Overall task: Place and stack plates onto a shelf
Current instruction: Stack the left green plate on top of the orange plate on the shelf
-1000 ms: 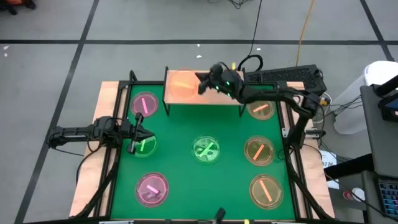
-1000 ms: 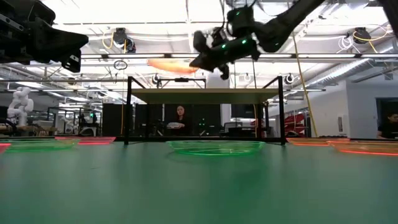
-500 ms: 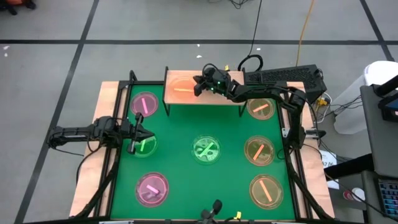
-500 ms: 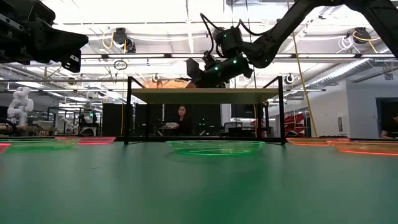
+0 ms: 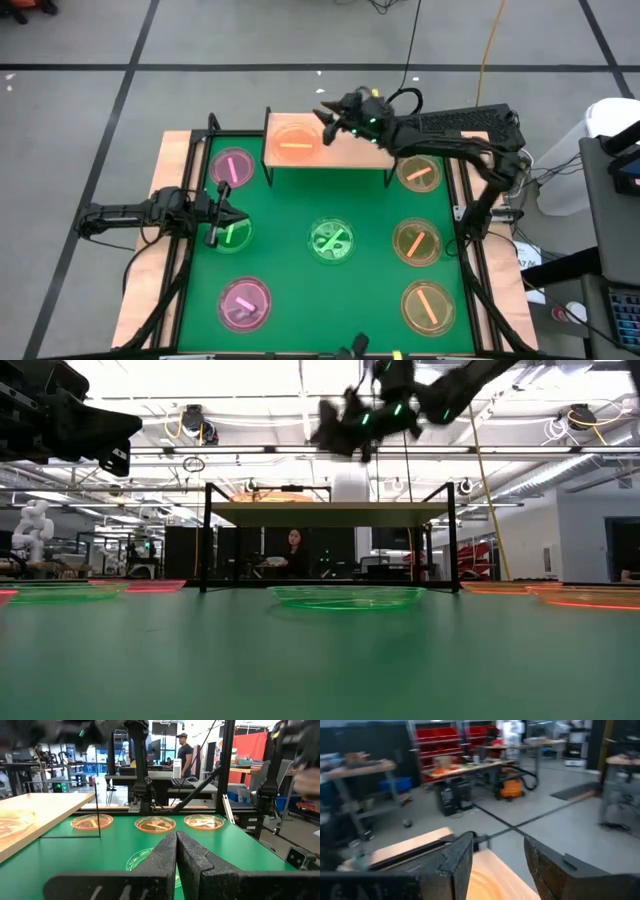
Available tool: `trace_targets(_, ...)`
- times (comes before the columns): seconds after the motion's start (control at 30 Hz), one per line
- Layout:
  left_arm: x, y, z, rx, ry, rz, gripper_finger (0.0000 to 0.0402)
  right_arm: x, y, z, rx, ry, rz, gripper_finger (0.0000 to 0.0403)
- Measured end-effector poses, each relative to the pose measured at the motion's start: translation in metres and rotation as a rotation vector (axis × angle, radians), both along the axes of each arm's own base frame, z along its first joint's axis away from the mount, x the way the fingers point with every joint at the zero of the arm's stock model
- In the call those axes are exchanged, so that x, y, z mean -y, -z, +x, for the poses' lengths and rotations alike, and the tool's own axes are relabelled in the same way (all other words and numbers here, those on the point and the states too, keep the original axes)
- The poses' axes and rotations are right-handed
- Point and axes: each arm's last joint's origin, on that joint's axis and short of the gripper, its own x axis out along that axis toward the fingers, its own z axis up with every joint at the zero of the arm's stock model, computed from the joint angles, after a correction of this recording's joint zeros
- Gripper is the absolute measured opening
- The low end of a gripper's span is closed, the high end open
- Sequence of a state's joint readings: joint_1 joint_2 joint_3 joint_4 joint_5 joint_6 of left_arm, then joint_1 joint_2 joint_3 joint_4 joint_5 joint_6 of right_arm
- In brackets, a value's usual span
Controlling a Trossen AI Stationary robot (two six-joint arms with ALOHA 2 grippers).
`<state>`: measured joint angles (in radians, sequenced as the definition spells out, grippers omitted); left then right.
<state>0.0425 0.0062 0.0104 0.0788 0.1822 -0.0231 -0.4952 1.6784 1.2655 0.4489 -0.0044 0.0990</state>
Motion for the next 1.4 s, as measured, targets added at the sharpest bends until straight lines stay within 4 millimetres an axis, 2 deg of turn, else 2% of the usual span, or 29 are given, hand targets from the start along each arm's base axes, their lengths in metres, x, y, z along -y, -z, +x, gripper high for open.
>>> trace_targets(0.13,0.0,0.0,0.0,0.0,0.0,0.0,0.0015,-0.034,-0.035,-0.026,-0.067,-0.102,-0.003,0.0161)
trace_targets(0.2,0.0,0.0,0.0,0.0,0.0,0.0,0.0015,-0.054,-0.042,-0.04,-0.072,-0.138,-0.005,0.016)
trace_targets(0.27,0.0,0.0,0.0,0.0,0.0,0.0,0.0015,-0.075,-0.042,-0.052,-0.039,-0.181,-0.017,0.0156)
trace_targets(0.37,0.0,0.0,0.0,0.0,0.0,0.0,0.0015,-0.105,-0.025,-0.067,0.019,-0.26,-0.038,0.015)
trace_targets(0.47,0.0,0.0,0.0,0.0,0.0,0.0,0.0015,-0.132,0.001,-0.084,0.068,-0.34,-0.04,0.0145)
trace_targets(0.67,0.0,0.0,0.0,0.0,0.002,-0.025,0.0015,-0.168,0.055,-0.113,0.194,-0.453,-0.04,0.0144)
trace_targets(0.8,0.0,-0.005,-0.001,0.05,0.002,-0.013,0.0015,-0.179,0.068,-0.121,0.219,-0.446,-0.053,0.0144)
trace_targets(1.1,0.0,-0.032,-0.008,0.348,-0.003,0.027,0.0015,-0.187,0.065,-0.12,0.209,-0.463,-0.132,0.0144)
trace_targets(1.3,0.0,-0.034,-0.009,0.369,-0.034,0.019,0.0015,-0.187,0.067,-0.12,0.196,-0.468,-0.117,0.0144)
trace_targets(1.4,-0.003,-0.035,-0.009,0.372,-0.114,-0.076,0.0015,-0.187,0.067,-0.12,0.192,-0.468,-0.115,0.0144)
